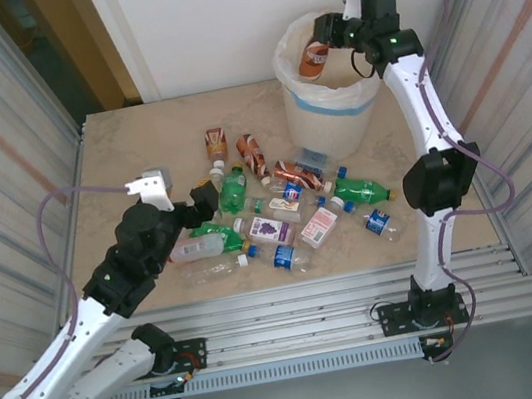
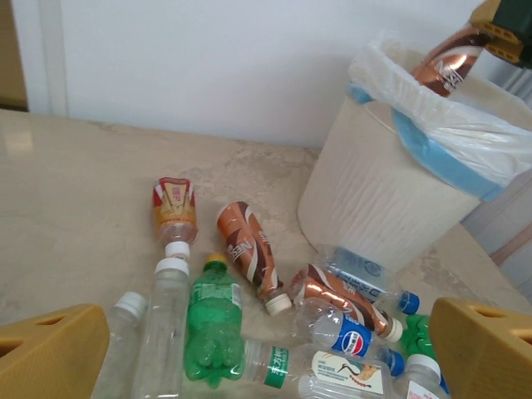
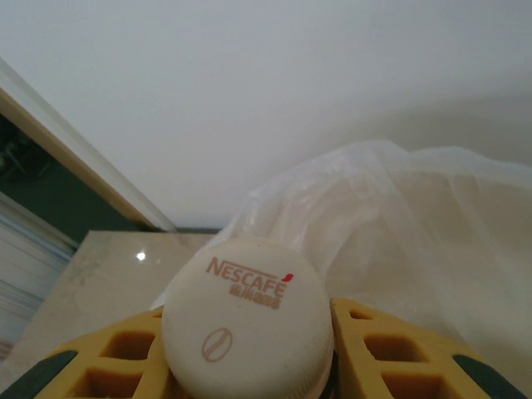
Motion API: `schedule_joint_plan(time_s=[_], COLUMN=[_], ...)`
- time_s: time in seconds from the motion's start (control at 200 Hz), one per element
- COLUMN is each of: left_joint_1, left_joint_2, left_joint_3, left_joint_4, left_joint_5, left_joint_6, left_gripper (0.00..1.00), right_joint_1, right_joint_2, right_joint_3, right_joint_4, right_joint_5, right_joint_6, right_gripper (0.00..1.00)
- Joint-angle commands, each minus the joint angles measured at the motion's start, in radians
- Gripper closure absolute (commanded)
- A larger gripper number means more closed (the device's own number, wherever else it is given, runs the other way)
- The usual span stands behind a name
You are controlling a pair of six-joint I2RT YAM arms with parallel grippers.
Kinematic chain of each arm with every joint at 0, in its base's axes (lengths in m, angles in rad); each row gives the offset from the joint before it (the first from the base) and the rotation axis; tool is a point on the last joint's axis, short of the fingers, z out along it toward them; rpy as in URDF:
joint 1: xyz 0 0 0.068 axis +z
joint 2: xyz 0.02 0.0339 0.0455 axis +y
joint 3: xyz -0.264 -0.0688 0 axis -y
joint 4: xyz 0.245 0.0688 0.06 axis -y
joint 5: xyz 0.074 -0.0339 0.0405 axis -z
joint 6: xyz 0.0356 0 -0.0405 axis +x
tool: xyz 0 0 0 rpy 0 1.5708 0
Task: Put the plastic bottles in the bin
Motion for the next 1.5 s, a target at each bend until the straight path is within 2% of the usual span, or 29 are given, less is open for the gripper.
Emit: schedule_joint_plan(time_s=[0.0, 0.095, 0.276, 0.461, 0.561, 0.656, 0.847, 0.947, 1.147, 1.237, 1.368, 1.498], left_joint_1=[-0.002, -0.003, 0.004, 0.009, 0.01, 0.009, 0.01, 0.009, -0.007, -0.058, -0.167, -0.225], left_joint_2=[-0.041, -0.077, -0.151, -0.205, -0.224, -0.23, -0.237, -0.246, -0.249, -0.231, -0.172, -0.092], left_joint_3=[-0.023, -0.046, -0.086, -0.101, -0.109, -0.092, -0.082, -0.113, -0.213, -0.242, -0.234, -0.257], left_joint_4=[-0.058, -0.09, -0.173, -0.251, -0.29, -0.376, -0.563, -0.605, -0.634, -0.646, -0.709, -0.707], left_joint_5=[-0.082, -0.12, -0.166, -0.166, -0.168, -0.175, -0.161, -0.122, -0.027, -0.039, -0.108, -0.088], left_joint_6=[-0.078, -0.133, -0.254, -0.334, -0.376, -0.439, -0.65, -0.755, -0.987, -1.077, -1.207, -1.318], left_gripper=[0.01, 0.01, 0.01, 0.01, 0.01, 0.01, 0.01, 0.06, 0.05, 0.04, 0.05, 0.09], right_joint_1=[-0.004, -0.006, -0.008, -0.016, -0.016, -0.018, -0.02, -0.02, -0.015, -0.012, 0.002, 0.02], right_joint_2=[0.024, 0.045, 0.066, 0.063, 0.054, 0.044, 0.0, -0.034, -0.11, -0.154, -0.259, -0.367], right_joint_3=[0.047, 0.046, 0.047, 0.051, 0.06, 0.082, 0.107, 0.106, 0.097, 0.057, -0.093, -0.243], right_joint_4=[-0.037, -0.052, -0.079, -0.086, -0.088, -0.104, -0.142, -0.173, -0.285, -0.321, -0.308, -0.276], right_joint_5=[0.01, 0.002, 0.008, 0.007, 0.007, 0.011, 0.027, 0.052, 0.116, 0.135, 0.175, 0.202], right_joint_6=[-0.043, -0.05, -0.073, -0.073, -0.073, -0.08, -0.098, -0.108, -0.129, -0.128, -0.13, -0.127], right_gripper=[0.84, 0.8, 0.61, 0.43, 0.38, 0.35, 0.29, 0.27, 0.22, 0.2, 0.17, 0.12])
